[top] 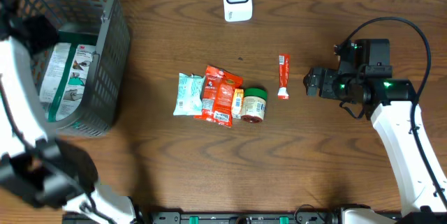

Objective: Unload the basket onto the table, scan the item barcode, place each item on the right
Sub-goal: 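Reach the left gripper into the basket and grasp the green-white packet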

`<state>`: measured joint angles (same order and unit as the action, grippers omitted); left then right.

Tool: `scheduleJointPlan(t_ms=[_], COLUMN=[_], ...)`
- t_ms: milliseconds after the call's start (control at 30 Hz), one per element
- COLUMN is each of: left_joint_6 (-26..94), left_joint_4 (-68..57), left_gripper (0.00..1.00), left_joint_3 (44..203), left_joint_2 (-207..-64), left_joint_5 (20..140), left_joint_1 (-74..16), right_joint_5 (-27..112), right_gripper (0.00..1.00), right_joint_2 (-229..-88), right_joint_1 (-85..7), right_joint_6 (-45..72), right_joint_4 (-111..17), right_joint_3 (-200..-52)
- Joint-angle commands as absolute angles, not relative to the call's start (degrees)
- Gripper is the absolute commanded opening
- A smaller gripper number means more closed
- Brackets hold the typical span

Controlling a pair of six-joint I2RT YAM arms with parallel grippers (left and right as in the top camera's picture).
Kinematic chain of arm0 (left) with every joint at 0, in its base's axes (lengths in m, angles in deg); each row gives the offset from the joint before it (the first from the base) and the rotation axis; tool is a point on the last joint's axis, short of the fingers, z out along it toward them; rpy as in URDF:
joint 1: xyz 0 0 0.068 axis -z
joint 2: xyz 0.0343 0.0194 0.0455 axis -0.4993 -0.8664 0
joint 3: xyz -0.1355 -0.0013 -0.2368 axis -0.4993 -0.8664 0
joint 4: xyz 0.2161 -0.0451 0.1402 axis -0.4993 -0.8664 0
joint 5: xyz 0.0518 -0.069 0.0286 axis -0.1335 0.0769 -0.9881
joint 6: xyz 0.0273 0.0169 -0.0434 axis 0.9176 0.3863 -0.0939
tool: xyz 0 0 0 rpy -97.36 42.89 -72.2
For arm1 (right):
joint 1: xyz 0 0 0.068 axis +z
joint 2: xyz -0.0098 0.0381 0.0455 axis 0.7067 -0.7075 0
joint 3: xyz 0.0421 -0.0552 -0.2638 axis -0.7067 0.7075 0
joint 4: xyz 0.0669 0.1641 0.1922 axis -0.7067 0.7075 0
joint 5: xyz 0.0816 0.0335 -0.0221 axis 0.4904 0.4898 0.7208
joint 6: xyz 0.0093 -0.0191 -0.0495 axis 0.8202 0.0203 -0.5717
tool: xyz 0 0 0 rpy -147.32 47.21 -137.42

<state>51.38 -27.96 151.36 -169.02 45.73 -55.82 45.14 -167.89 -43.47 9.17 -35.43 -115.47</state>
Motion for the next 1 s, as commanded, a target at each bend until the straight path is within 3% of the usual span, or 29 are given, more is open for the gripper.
scheduleJointPlan(t_ms=[0,467,533,600,700,733,967], left_joint_6=[60.03,63.29,63.13,63.13,63.11,63.07,59.22], left_joint_4=[-29.51,-30.67,-30.71,-30.67,-30.69,-30.86,-29.4], left_gripper=[0.99,0.98,0.84,0.64,0.15,0.08,0.07], left_joint_3=[151.73,151.43,151.3,151.21,151.25,151.25,155.51], left_joint_2=[-177.19,-197.56,-198.24,-198.2,-198.0,-197.65,-186.42], left_joint_5=[47.39,50.67,50.06,50.08,50.08,50.1,50.1], left_joint_1=[-55.91,-55.91,-55.93,-56.02,-56.02,-56.02,-56.04], right_joint_5=[45.47,45.43,45.43,45.43,45.45,45.47,45.49], right_gripper=[0.99,0.99,0.99,0.99,0.99,0.99,0.99], right_joint_2=[-167.93,-167.93,-167.93,-167.93,-167.93,-167.91,-164.94], right_joint_1=[-43.8,-43.8,-43.8,-43.8,-43.8,-43.8,-43.82], right_joint_6=[9.82,9.8,9.78,9.78,9.8,9.8,9.8], right_joint_4=[-35.37,-35.39,-35.37,-35.39,-35.39,-35.39,-37.64], right_joint_3=[-116.59,-116.52,-116.52,-116.52,-116.52,-116.52,-116.54])
